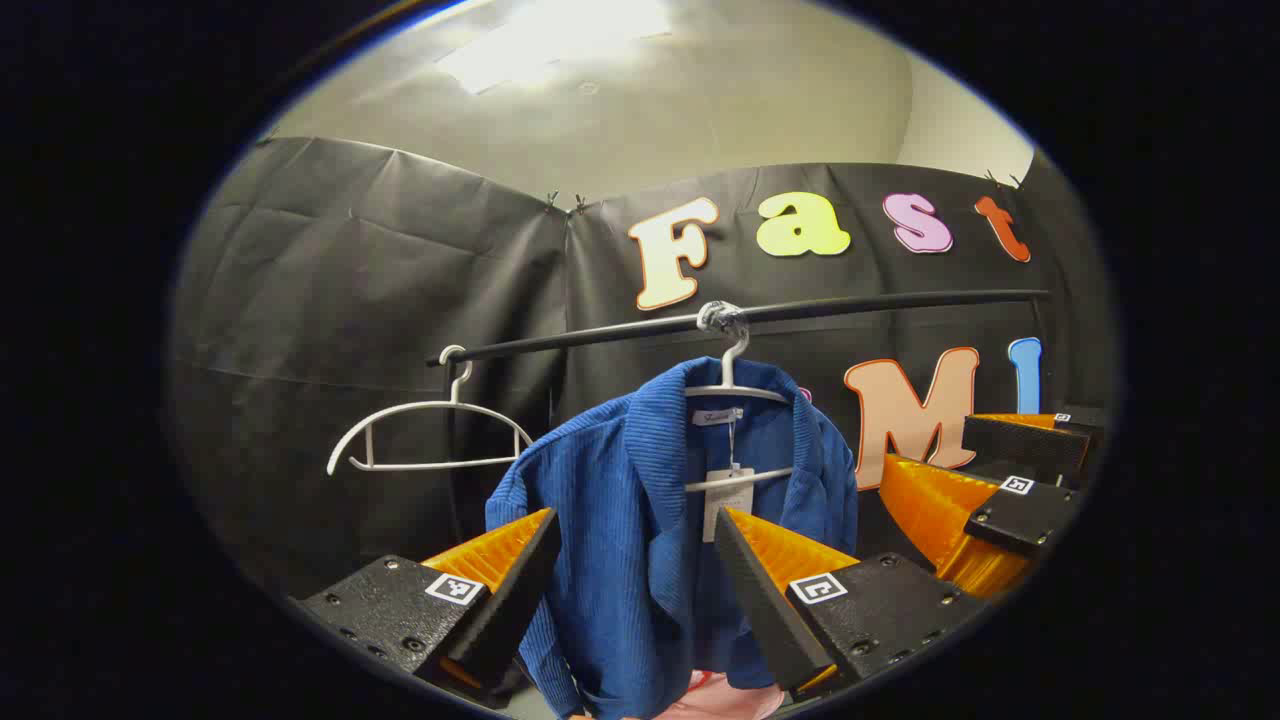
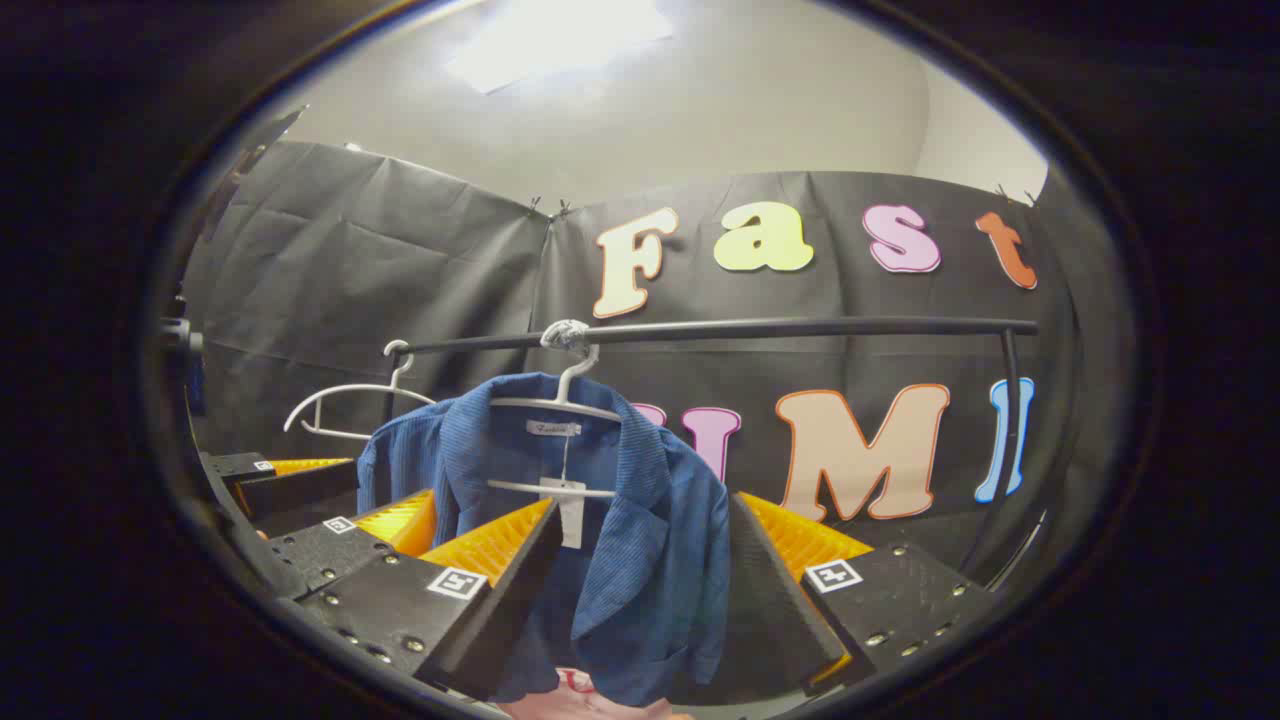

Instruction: Grasp the clothes on the hanger with both hands and then place them into the laundry hamper below.

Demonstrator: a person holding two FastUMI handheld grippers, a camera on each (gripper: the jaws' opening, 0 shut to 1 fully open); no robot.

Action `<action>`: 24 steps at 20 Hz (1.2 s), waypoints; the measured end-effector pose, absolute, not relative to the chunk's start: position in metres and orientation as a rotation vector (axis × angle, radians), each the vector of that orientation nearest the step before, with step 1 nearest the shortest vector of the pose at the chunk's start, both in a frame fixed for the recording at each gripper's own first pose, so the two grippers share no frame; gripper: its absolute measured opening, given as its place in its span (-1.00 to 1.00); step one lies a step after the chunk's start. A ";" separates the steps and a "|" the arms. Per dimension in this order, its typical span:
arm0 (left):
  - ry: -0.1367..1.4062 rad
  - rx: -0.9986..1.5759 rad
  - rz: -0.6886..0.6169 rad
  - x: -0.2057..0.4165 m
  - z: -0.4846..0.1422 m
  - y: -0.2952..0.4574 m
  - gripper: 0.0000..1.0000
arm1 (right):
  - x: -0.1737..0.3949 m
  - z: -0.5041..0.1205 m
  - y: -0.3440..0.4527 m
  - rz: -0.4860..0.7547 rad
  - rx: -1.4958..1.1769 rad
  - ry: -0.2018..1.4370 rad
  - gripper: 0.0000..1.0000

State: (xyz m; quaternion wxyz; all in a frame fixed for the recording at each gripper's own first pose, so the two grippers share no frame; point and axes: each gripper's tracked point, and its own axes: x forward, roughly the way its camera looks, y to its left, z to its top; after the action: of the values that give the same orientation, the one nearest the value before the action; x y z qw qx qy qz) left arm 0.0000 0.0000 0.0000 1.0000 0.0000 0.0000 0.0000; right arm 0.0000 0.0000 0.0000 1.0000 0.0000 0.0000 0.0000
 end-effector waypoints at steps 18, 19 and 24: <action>0.142 0.012 0.040 0.031 -0.070 -0.009 0.86 | 0.014 -0.020 0.004 -0.015 -0.024 0.063 1.00; 0.151 0.013 0.049 0.035 -0.075 -0.008 0.84 | 0.015 -0.020 0.002 -0.018 -0.027 0.067 1.00; 0.186 -0.019 0.112 0.054 -0.106 0.001 0.91 | 0.011 -0.022 -0.010 -0.037 -0.043 0.080 1.00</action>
State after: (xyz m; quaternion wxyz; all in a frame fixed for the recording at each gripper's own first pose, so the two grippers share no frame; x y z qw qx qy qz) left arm 0.0544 0.0009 -0.1061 0.9941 -0.0096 0.0926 0.0560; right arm 0.0109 -0.0102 -0.0224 0.9988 -0.0216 0.0401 -0.0187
